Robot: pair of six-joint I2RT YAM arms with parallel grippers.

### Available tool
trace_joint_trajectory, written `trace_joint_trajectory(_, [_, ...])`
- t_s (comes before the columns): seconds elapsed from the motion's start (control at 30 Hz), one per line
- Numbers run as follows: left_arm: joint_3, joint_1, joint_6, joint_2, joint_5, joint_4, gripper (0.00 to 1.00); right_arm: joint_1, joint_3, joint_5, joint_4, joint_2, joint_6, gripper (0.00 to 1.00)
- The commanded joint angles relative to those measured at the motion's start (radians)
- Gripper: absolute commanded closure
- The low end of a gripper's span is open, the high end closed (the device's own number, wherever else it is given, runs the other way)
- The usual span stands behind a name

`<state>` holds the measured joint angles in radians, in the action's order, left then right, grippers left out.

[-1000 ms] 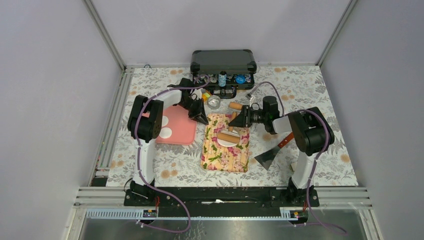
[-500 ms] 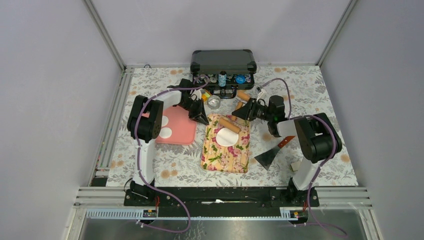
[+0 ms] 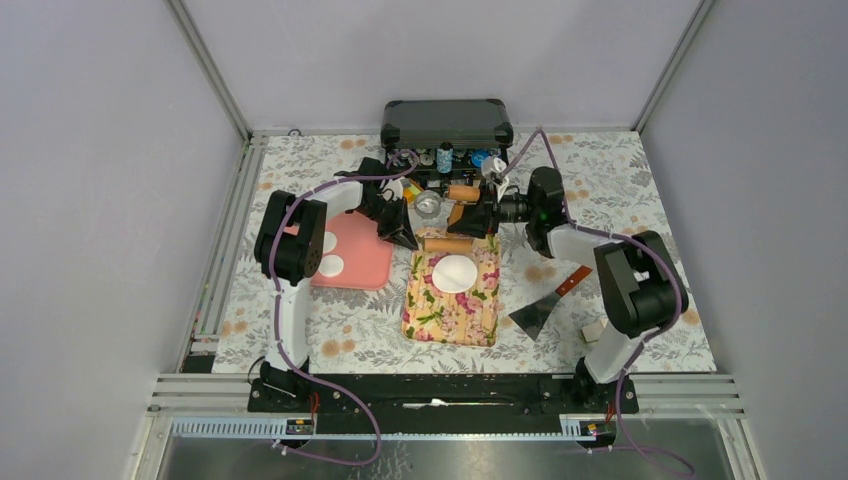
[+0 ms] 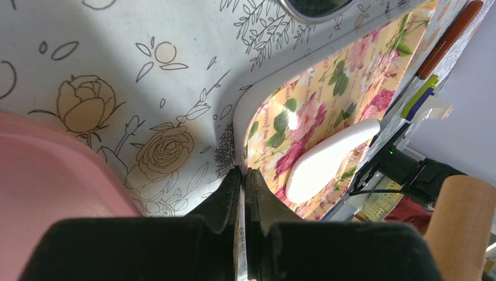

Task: Roll out the dumpling wrappers from the dough
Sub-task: Flatten out the dough on the work surface.

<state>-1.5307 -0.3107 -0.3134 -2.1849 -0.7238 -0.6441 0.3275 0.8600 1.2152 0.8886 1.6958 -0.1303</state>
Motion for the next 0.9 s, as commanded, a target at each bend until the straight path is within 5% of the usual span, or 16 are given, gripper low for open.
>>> trace_joint_trajectory(0.0, [-0.002,-0.004,0.024,0.02,-0.016,0.008,1.0,0.017,0.045,0.149,0.119,0.095,0.036,1.0])
trace_joint_trajectory(0.17, [-0.003,-0.005,0.025,0.022,-0.014,0.006,1.0,0.067,0.002,0.071,0.023,0.125,0.192,1.0])
trace_joint_trajectory(0.3, [-0.005,-0.005,0.022,0.022,-0.015,0.004,1.0,0.127,0.047,-0.107,-0.45,0.1,0.611,1.0])
trace_joint_trajectory(0.37, [-0.005,-0.005,0.021,0.022,-0.018,0.005,1.0,0.144,0.057,-0.164,-0.548,0.098,0.705,1.0])
trace_joint_trajectory(0.87, [-0.008,-0.001,0.023,0.045,-0.017,-0.003,1.0,0.175,-0.103,-0.166,-0.557,0.038,0.654,1.0])
